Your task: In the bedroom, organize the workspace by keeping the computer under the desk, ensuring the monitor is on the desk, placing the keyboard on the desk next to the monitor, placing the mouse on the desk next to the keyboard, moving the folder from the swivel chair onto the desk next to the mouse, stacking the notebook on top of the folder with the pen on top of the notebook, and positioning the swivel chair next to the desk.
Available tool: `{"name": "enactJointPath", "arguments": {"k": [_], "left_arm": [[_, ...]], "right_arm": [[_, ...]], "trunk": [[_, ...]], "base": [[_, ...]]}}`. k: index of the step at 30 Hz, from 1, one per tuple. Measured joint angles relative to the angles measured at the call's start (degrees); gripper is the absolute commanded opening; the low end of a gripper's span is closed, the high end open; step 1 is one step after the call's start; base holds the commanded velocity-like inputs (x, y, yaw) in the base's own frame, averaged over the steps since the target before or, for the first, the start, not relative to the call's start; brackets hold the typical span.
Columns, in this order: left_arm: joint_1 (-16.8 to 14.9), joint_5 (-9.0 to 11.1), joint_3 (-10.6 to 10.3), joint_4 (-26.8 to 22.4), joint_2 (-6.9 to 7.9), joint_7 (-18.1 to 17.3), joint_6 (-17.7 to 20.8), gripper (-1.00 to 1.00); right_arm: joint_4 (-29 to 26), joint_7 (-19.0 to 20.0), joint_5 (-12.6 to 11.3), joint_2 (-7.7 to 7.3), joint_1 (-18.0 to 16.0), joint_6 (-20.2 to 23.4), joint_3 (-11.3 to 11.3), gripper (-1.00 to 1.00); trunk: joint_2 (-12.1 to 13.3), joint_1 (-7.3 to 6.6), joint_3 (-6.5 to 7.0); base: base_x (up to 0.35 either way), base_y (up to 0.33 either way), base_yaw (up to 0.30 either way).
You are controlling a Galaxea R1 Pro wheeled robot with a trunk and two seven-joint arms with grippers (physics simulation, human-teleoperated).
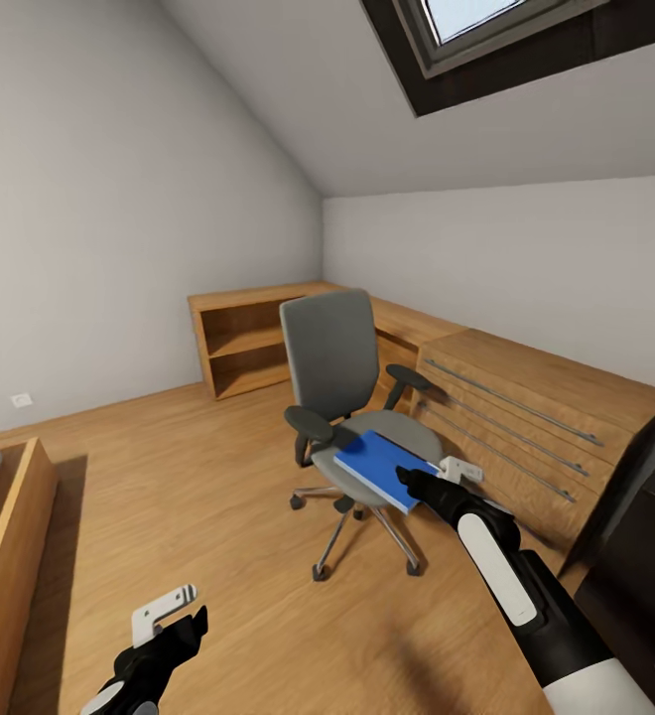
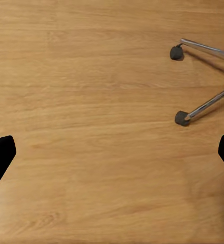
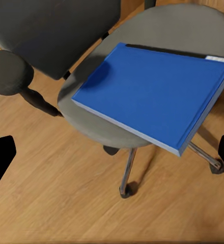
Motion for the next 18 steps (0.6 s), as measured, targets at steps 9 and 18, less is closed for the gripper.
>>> {"name": "enactJointPath", "arguments": {"k": [9, 18], "left_arm": [[0.03, 0.0, -1.55, -0.64, -0.19, 0.06, 0.02, 1.0], [0.01, -0.05, -1.05, -0.64, -0.03, 0.07, 0.29, 1.0]], "right_arm": [[0.02, 0.0, -0.18, -0.06, 0.0, 0.0, -0.07, 1.0], [0.22, 0.04, -11.29, 0.2, -0.01, -0.12, -3.06, 1.0]], "trunk": [[-2.79, 1.53, -1.25], [-6.4, 3.51, -2.87]], "base": [[-0.003, 0.002, -0.004], [0.0, 0.0, 0.0]]}}
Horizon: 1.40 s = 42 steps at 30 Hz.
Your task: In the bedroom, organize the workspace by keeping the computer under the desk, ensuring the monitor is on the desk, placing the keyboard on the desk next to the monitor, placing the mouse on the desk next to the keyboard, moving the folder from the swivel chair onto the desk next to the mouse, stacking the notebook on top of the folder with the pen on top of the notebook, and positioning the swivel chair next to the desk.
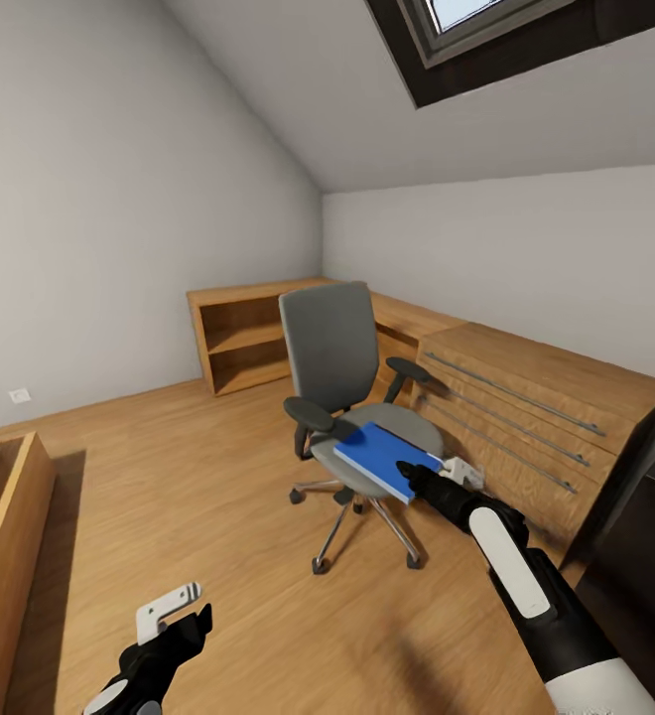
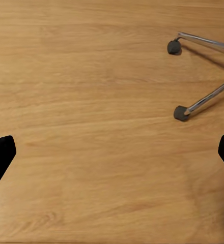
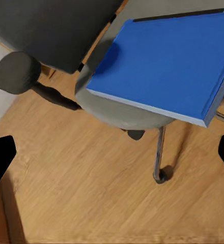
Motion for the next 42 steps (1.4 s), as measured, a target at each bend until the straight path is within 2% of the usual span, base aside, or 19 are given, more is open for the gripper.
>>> {"name": "enactJointPath", "arguments": {"k": [2, 3, 4, 5, 10, 12, 18, 19, 20, 27, 42], "left_arm": [[0.0, -0.02, 0.03, 0.02, 0.04, -0.03, 0.15, 1.0], [0.02, -0.03, 0.06, 0.04, 0.06, -0.04, 0.25, 1.0], [0.01, -0.04, 0.08, 0.04, 0.08, -0.05, 0.28, 1.0], [0.01, -0.04, 0.1, 0.03, 0.12, -0.06, 0.33, 1.0], [0.0, -0.05, 0.18, 0.04, 0.17, -0.07, 0.4, 1.0], [0.03, -0.05, 0.21, 0.03, 0.18, -0.07, 0.41, 1.0], [0.03, -0.05, 0.23, -0.01, 0.18, -0.07, 0.42, 1.0], [0.04, -0.05, 0.19, 0.0, 0.17, -0.06, 0.42, 1.0], [0.03, -0.09, 0.04, 0.2, 0.1, -0.02, 0.4, 1.0], [0.01, -0.09, -0.18, 0.4, -0.01, 0.01, 0.27, 1.0], [0.01, -0.05, -0.76, 0.45, -0.12, 0.02, 0.26, 1.0]], "right_arm": [[0.55, 0.01, -2.81, -0.06, 0.0, -0.03, -1.01, 1.0], [1.53, 0.05, -4.99, -0.12, 0.0, -0.03, -2.53, 1.0], [2.17, 0.08, -6.01, -0.14, 0.0, -0.04, -3.5, 1.0], [3.52, 0.14, -7.53, -0.14, -0.01, 0.0, -5.57, 1.0], [6.79, 0.35, -10.58, -0.13, -0.01, 0.05, -10.45, 1.0], [7.91, 0.71, -11.27, -0.16, -0.01, 0.0, -11.35, 1.0], [11.78, 3.16, -11.85, -0.1, -0.01, 0.05, -12.16, 1.0], [12.66, 4.37, -11.86, -0.1, -0.01, -0.01, -12.21, 1.0], [14.45, 7.22, -11.76, -0.05, -0.01, -0.15, -12.22, 1.0], [17.87, 12.53, -11.52, -0.08, -0.02, -0.29, -12.01, 1.0], [18.27, 14.38, -11.4, -0.28, -0.02, -0.22, -11.97, 1.0]], "trunk": [[-0.8, 0.44, -0.36], [-1.2, 0.66, -0.54], [-1.6, 0.88, -0.72], [-2.0, 1.1, -0.9], [-4.01, 2.2, -1.8], [-4.81, 2.64, -2.16], [-7.22, 3.96, -3.23], [-7.62, 4.18, -3.41], [-8.02, 4.4, -3.59], [-10.83, 5.93, -4.85], [-16.85, 9.23, -7.54]], "base": [[0.0, 0.0, 0.0], [0.0, 0.0, 0.0], [0.0, 0.0, 0.0], [0.0, 0.0, 0.0], [0.0, 0.0, 0.0], [0.0, 0.0, 0.0], [0.0, 0.0, 0.0], [0.0, 0.0, 0.0], [0.0, 0.0, 0.0], [0.0, 0.0, 0.0], [0.0, 0.0, 0.0]]}}
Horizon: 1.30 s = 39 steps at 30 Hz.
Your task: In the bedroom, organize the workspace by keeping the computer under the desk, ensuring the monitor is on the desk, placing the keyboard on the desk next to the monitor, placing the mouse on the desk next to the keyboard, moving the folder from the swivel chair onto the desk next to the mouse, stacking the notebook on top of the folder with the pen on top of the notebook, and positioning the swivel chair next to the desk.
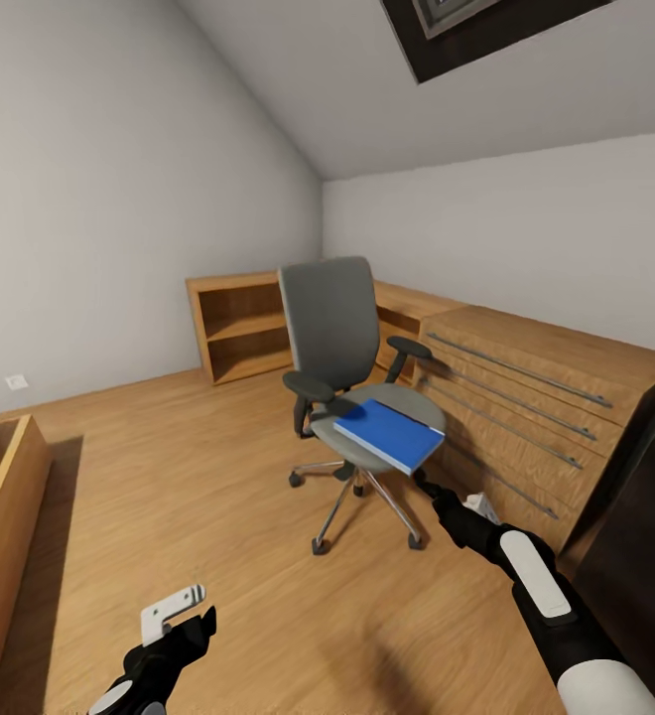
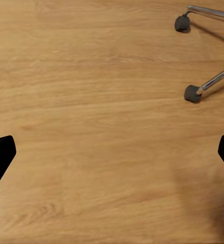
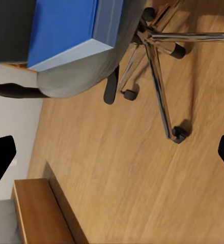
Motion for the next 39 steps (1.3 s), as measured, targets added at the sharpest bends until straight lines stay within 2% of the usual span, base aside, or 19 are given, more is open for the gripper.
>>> {"name": "enactJointPath", "arguments": {"k": [19, 25, 27, 29, 30, 31, 32, 35, 39], "left_arm": [[0.02, 0.0, -0.23, 0.01, 0.04, 0.0, 0.06, 1.0], [0.0, -0.01, -0.23, 0.05, 0.03, -0.07, 0.07, 1.0], [0.02, -0.01, -0.23, 0.05, 0.07, -0.08, 0.07, 1.0], [0.02, -0.01, -0.23, 0.05, 0.11, -0.08, 0.08, 1.0], [0.02, -0.01, -0.23, 0.05, 0.11, -0.08, 0.08, 1.0], [0.03, -0.01, -0.23, 0.05, 0.13, -0.09, 0.08, 1.0], [0.03, -0.01, -0.23, 0.05, 0.13, -0.09, 0.08, 1.0], [0.02, -0.01, -0.21, 0.05, 0.16, -0.09, 0.06, 1.0], [0.02, -0.01, -0.17, 0.05, 0.21, -0.09, -0.15, 1.0]], "right_arm": [[-0.03, -0.04, -0.2, -0.3, 0.0, 0.33, -0.12, 1.0], [-0.01, 0.85, -0.56, -0.45, 0.0, 0.68, -0.28, 1.0], [0.05, 2.8, -2.61, -0.8, 0.0, 1.8, -0.47, 1.0], [0.14, 4.48, -7.32, -1.51, 0.0, 3.97, -0.99, 1.0], [0.17, 4.73, -8.58, -1.73, 0.0, 4.51, -1.09, 1.0], [0.23, 5.27, -12.42, -2.65, 0.0, 5.92, -1.35, 1.0], [0.24, 5.42, -13.65, -3.05, 0.0, 6.35, -1.41, 1.0], [0.28, 5.66, -15.19, -3.58, 0.0, 6.85, -1.57, 1.0], [0.97, 5.74, -15.61, -3.71, 0.0, 6.94, -2.11, 1.0]], "trunk": [[-7.62, 4.17, -3.41], [-7.63, 4.18, -3.42], [-7.64, 4.18, -3.42], [-7.64, 4.18, -3.42], [-7.64, 4.18, -3.42], [-7.64, 4.18, -3.42], [-7.64, 4.18, -3.42], [-7.64, 4.18, -3.42], [-7.64, 4.18, -3.42]], "base": [[0.0, 0.0, 0.0], [0.0, 0.0, 0.0], [0.0, 0.0, 0.0], [0.0, 0.0, 0.0], [0.0, 0.0, 0.0], [0.0, 0.0, 0.0], [0.0, 0.0, 0.0], [0.0, 0.0, 0.0], [0.023, 0.0, 0.0]]}}
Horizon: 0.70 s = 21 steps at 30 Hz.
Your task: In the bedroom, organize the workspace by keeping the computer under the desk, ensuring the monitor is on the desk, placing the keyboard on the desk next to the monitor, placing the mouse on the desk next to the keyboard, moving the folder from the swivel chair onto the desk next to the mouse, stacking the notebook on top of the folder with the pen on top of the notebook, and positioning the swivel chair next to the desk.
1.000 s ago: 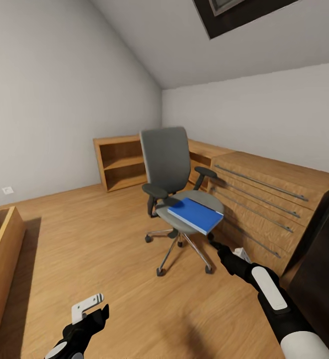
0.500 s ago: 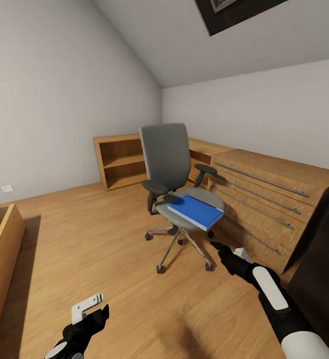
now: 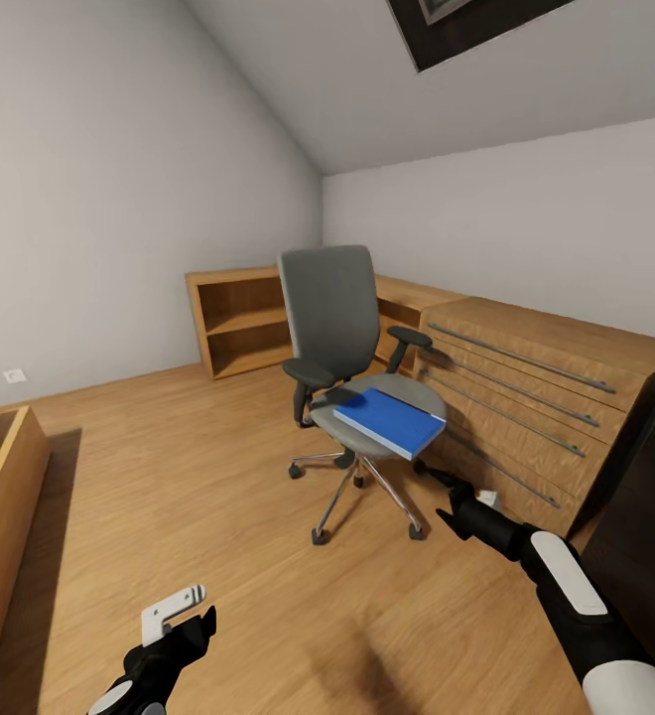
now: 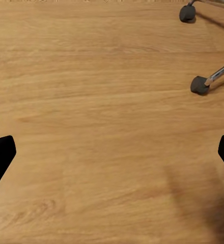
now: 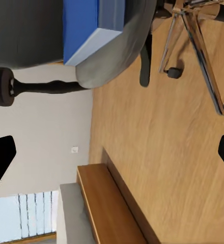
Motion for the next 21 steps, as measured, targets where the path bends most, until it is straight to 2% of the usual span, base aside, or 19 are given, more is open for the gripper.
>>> {"name": "enactJointPath", "arguments": {"k": [5, 8, 14, 21], "left_arm": [[0.01, 0.0, -0.05, 0.0, 0.01, 0.0, -0.17, 1.0], [0.01, 0.0, 0.0, 0.04, 0.01, -0.05, -0.03, 1.0], [0.01, 0.0, 0.02, 0.08, 0.02, -0.08, 0.1, 1.0], [0.01, 0.0, 0.03, 0.09, 0.02, -0.09, 0.18, 1.0]], "right_arm": [[1.02, 0.01, -0.12, 0.07, 0.0, 0.03, -2.79, 1.0], [1.22, -0.03, -0.12, 0.04, 0.0, 0.07, -3.7, 1.0], [1.31, -0.06, -0.13, 0.08, 0.0, 0.04, -4.06, 1.0], [1.39, -0.13, -0.12, 0.14, 0.0, 0.02, -4.07, 1.0]], "trunk": [[0.0, -0.02, 0.0], [0.0, -0.01, 0.0], [0.0, -0.01, 0.0], [0.0, -0.01, 0.0]], "base": [[0.2, 0.0, 0.0], [0.144, 0.0, 0.0], [0.075, 0.0, 0.0], [0.175, 0.0, 0.0]]}}
